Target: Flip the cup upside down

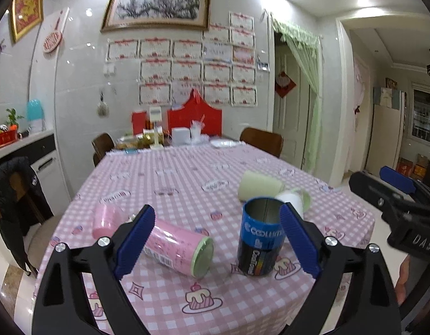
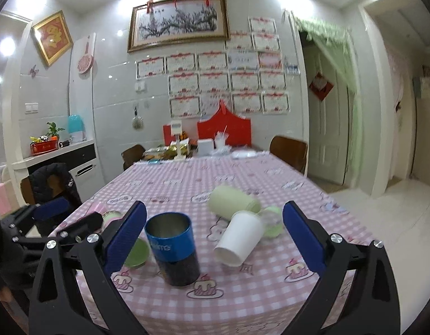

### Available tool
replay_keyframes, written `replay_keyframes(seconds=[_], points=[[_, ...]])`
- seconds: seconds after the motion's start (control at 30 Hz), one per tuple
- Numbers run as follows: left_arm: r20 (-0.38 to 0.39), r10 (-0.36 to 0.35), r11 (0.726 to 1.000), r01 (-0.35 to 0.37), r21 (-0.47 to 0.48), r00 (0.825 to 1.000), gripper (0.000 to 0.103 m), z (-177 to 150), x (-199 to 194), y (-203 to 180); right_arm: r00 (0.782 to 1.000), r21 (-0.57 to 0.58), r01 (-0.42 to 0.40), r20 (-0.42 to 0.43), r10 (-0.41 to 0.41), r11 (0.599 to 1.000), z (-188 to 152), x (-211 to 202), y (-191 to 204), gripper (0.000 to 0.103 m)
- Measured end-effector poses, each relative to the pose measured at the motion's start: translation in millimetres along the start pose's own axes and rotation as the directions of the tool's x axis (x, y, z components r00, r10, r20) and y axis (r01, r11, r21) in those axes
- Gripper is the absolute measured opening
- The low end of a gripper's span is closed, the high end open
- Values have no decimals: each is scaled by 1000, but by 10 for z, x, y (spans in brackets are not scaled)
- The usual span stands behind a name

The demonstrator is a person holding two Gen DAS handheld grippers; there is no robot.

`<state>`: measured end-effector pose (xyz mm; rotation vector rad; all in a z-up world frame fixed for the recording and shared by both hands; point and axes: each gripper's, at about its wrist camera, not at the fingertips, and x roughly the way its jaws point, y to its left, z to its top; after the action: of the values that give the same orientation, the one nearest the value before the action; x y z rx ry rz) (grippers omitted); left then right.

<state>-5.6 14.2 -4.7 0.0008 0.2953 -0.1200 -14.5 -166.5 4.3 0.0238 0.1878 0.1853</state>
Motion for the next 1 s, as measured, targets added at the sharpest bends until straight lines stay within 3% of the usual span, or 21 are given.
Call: replay_keyframes(seconds=[0.4, 1.0], points=[[104, 46, 998, -50, 35, 993, 90, 74, -109, -82, 998, -13, 21, 54, -20, 1000, -80, -60, -29, 95], [123, 54, 997, -61, 54, 991, 90, 17, -73, -128, 999, -24, 13, 34, -12, 1000, -147, -52, 55, 95]])
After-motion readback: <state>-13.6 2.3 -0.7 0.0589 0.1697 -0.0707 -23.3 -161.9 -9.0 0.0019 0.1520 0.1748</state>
